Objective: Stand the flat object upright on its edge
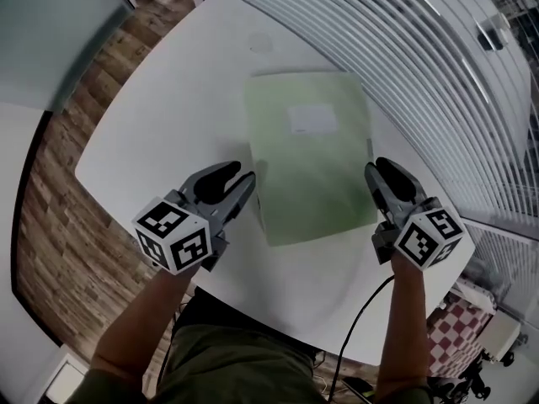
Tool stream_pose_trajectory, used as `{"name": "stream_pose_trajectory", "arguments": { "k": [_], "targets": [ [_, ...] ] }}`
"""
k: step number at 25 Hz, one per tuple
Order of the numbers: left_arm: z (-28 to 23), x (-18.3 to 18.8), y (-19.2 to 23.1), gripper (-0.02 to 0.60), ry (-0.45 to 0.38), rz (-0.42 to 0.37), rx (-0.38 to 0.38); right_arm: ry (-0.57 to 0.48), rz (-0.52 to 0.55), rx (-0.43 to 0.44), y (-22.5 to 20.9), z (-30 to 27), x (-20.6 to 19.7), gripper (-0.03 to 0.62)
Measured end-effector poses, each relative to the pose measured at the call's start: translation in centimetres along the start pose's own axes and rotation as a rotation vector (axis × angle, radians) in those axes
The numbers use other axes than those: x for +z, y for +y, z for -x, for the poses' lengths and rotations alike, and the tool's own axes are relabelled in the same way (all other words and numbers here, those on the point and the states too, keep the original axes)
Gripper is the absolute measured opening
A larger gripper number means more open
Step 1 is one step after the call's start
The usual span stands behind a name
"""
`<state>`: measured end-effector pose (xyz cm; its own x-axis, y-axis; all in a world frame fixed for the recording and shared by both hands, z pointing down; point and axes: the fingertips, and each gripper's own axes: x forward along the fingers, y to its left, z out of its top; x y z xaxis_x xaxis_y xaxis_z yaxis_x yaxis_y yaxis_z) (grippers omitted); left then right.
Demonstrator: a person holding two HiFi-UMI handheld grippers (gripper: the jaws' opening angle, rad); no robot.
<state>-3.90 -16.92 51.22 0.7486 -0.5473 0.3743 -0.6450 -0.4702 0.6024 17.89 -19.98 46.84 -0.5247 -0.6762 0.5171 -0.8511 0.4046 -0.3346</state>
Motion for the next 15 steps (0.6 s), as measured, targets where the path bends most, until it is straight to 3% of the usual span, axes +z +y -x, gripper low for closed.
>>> {"name": "stream_pose_trajectory", "arguments": {
  "k": [15],
  "targets": [
    [-2.9,-1.7,1.6,0.229,0.065,0.064,0.032,0.143,-0.036,0.066,-3.8,-3.2,-3.0,0.293]
  ]
}}
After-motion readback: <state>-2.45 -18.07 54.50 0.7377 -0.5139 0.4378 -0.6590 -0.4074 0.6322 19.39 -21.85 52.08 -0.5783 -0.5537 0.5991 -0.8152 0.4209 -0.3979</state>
